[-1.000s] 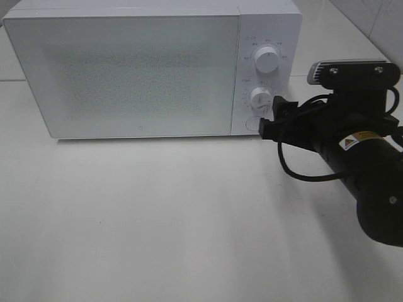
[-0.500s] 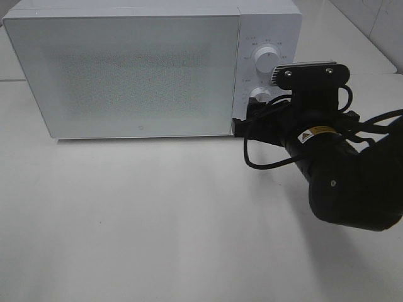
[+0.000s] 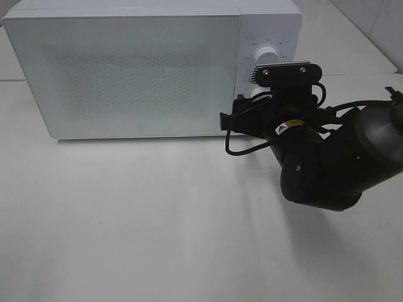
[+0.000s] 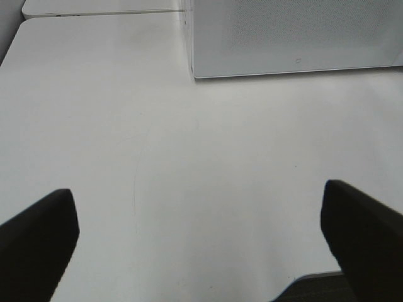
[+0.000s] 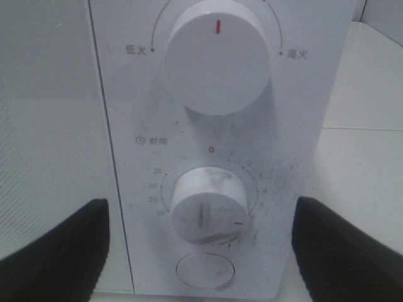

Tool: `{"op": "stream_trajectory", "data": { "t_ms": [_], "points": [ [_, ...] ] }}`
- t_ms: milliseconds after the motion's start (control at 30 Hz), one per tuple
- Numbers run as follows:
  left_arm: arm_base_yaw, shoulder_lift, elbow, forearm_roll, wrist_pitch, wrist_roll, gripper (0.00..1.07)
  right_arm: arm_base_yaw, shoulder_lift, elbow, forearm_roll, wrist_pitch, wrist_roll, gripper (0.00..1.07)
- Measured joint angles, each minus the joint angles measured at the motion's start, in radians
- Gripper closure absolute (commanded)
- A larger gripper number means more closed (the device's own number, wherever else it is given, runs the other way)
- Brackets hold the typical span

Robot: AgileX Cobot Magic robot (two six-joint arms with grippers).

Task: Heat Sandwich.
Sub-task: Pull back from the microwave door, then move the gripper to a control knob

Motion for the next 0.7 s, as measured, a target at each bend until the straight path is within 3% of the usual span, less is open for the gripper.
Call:
{"op": "stream_trajectory", "data": {
  "t_ms": [567,700],
  "points": [
    [0.000,0.000,0.000,0.000,0.000,0.000,0.06,-0.049,0.096,-0.095,-0.050,0.010,0.000,0.32],
    [0.000,0.000,0.000,0.000,0.000,0.000,0.06,-0.049,0.096,-0.096,-0.044,0.010,0.000,0.38]
  ]
}}
